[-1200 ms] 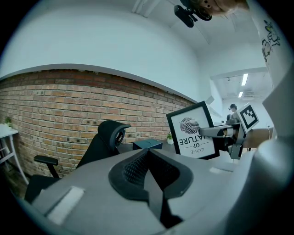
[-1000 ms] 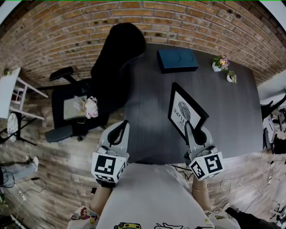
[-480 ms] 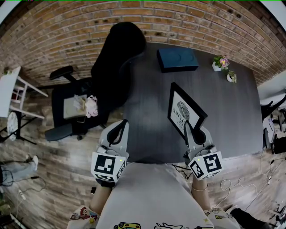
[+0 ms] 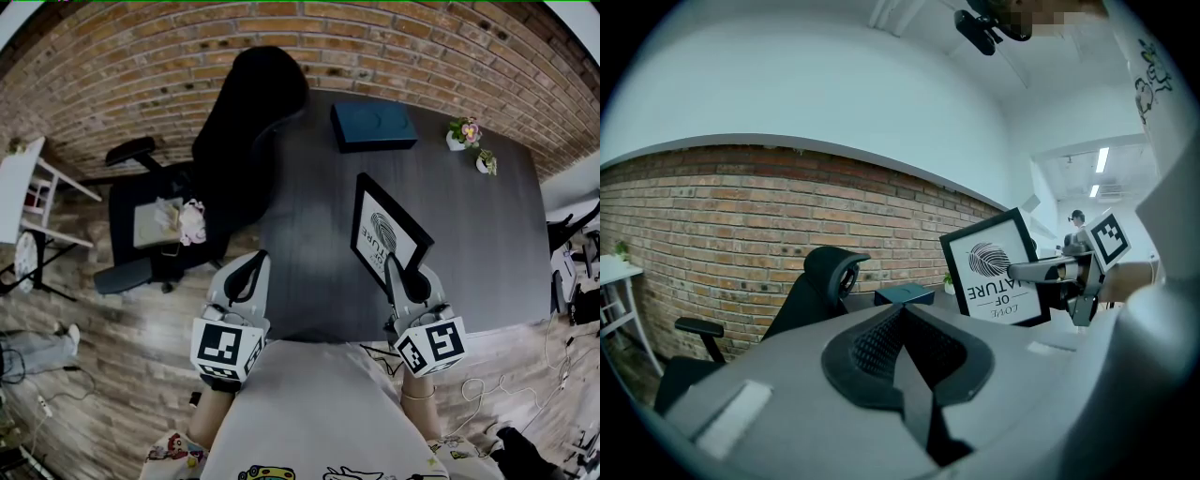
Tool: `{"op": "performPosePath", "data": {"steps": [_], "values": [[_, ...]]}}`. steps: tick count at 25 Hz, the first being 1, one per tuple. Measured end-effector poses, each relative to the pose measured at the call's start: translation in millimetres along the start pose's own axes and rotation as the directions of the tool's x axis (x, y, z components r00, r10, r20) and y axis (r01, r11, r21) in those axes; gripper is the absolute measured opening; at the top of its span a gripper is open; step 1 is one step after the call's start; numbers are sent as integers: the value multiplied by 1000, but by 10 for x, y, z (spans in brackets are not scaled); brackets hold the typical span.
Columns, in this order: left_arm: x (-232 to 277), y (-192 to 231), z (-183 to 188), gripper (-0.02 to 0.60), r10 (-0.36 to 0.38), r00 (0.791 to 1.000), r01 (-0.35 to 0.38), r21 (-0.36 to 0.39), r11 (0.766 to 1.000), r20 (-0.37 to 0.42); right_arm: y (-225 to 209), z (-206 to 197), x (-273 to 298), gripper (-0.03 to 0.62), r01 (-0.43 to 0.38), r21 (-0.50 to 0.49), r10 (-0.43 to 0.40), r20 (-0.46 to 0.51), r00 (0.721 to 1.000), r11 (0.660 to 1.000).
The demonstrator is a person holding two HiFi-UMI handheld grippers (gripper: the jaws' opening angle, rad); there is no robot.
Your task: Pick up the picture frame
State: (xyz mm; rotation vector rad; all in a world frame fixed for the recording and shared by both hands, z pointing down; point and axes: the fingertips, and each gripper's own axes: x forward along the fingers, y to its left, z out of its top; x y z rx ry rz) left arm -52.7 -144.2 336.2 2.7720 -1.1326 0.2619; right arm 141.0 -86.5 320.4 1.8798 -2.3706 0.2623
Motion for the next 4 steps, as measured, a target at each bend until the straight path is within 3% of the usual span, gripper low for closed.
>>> {"op": "performPosePath", "data": {"steps": [4], "values": [[-7, -1, -14, 12, 1, 1000, -1, 1, 1000, -1, 5, 6, -2, 14, -2, 0, 2, -1, 1000, 1000]]}}
